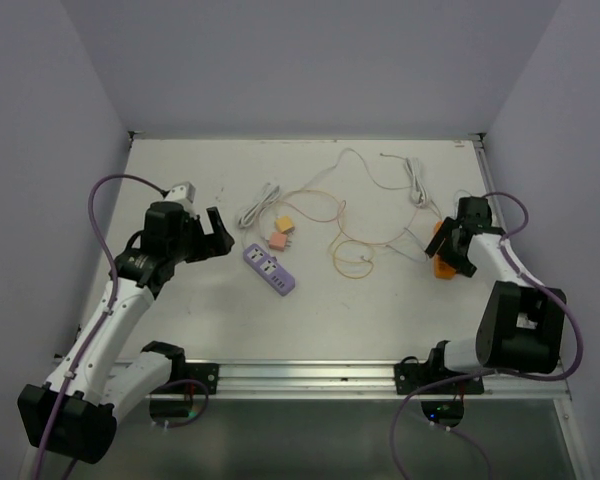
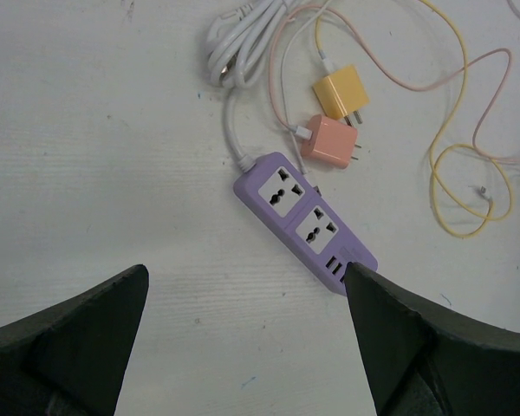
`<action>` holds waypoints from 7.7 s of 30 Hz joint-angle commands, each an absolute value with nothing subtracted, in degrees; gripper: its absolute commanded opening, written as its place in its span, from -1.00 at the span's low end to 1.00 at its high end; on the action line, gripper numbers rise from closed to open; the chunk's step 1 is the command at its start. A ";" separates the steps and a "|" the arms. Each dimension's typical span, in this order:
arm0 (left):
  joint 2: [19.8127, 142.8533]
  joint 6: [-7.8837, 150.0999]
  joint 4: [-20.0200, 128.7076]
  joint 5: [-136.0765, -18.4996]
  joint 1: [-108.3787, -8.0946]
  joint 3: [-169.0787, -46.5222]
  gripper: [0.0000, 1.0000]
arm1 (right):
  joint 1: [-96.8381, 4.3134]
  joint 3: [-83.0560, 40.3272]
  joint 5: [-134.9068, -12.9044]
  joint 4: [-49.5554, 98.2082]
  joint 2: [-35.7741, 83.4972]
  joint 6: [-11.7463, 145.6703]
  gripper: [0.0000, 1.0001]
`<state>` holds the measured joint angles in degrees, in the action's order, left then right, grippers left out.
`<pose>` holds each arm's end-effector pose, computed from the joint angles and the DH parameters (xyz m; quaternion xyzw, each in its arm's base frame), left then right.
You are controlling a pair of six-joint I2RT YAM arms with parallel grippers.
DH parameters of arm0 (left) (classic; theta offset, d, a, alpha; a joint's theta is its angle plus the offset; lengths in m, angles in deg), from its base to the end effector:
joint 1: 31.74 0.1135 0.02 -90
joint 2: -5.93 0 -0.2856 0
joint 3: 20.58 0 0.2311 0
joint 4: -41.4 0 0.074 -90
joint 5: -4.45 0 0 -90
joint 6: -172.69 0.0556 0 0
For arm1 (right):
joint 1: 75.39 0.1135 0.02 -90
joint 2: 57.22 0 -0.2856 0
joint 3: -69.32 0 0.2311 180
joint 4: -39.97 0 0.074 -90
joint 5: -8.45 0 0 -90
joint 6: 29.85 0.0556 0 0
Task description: Pull the plug off the socket
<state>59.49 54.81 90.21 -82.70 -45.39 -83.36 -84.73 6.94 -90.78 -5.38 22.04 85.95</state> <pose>0.1726 -0.0448 0.2977 -0.1015 0.8989 -0.1720 0.3901 0.2432 -0.0490 0.2130 0.3105 0.9167 -0.0431 0.2479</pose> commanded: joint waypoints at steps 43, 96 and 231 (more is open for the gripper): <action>58.31 55.09 89.14 -81.42 -45.71 -85.55 0.99 | -41.93 -1.62 -88.39 -1.44 34.09 104.96 -0.33; 105.94 74.51 14.01 -113.59 -92.91 -76.85 0.63 | -51.04 -2.68 -85.85 -8.83 10.28 80.89 0.51; 124.14 71.09 7.93 -103.48 -92.65 -80.72 -1.00 | -46.29 -22.02 -89.19 -18.76 34.63 122.20 -1.00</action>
<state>121.78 72.32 3.83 -106.50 -92.25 -80.16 -46.00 -17.85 -93.58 -21.08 36.60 120.77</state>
